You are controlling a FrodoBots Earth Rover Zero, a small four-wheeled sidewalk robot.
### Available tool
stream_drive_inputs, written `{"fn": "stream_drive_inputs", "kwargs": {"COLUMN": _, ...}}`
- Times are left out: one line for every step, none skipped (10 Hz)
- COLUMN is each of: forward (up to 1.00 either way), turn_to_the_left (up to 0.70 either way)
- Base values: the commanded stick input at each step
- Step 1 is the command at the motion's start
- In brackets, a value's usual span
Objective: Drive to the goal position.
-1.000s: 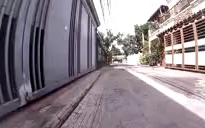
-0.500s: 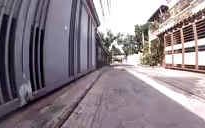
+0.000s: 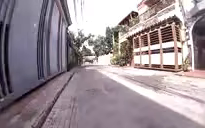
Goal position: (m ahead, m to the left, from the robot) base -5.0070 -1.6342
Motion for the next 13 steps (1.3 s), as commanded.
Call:
{"fn": "stream_drive_inputs", "kwargs": {"forward": 0.0, "turn_to_the_left": -0.7}}
{"fn": "stream_drive_inputs", "kwargs": {"forward": 0.0, "turn_to_the_left": -0.7}}
{"fn": "stream_drive_inputs", "kwargs": {"forward": 0.0, "turn_to_the_left": -0.7}}
{"fn": "stream_drive_inputs", "kwargs": {"forward": 0.0, "turn_to_the_left": -0.7}}
{"fn": "stream_drive_inputs", "kwargs": {"forward": 0.0, "turn_to_the_left": -0.7}}
{"fn": "stream_drive_inputs", "kwargs": {"forward": 0.0, "turn_to_the_left": -0.7}}
{"fn": "stream_drive_inputs", "kwargs": {"forward": 0.0, "turn_to_the_left": -0.7}}
{"fn": "stream_drive_inputs", "kwargs": {"forward": 0.0, "turn_to_the_left": -0.7}}
{"fn": "stream_drive_inputs", "kwargs": {"forward": 0.0, "turn_to_the_left": -0.7}}
{"fn": "stream_drive_inputs", "kwargs": {"forward": 0.0, "turn_to_the_left": -0.7}}
{"fn": "stream_drive_inputs", "kwargs": {"forward": 0.0, "turn_to_the_left": -0.7}}
{"fn": "stream_drive_inputs", "kwargs": {"forward": 0.0, "turn_to_the_left": -0.7}}
{"fn": "stream_drive_inputs", "kwargs": {"forward": 0.0, "turn_to_the_left": -0.7}}
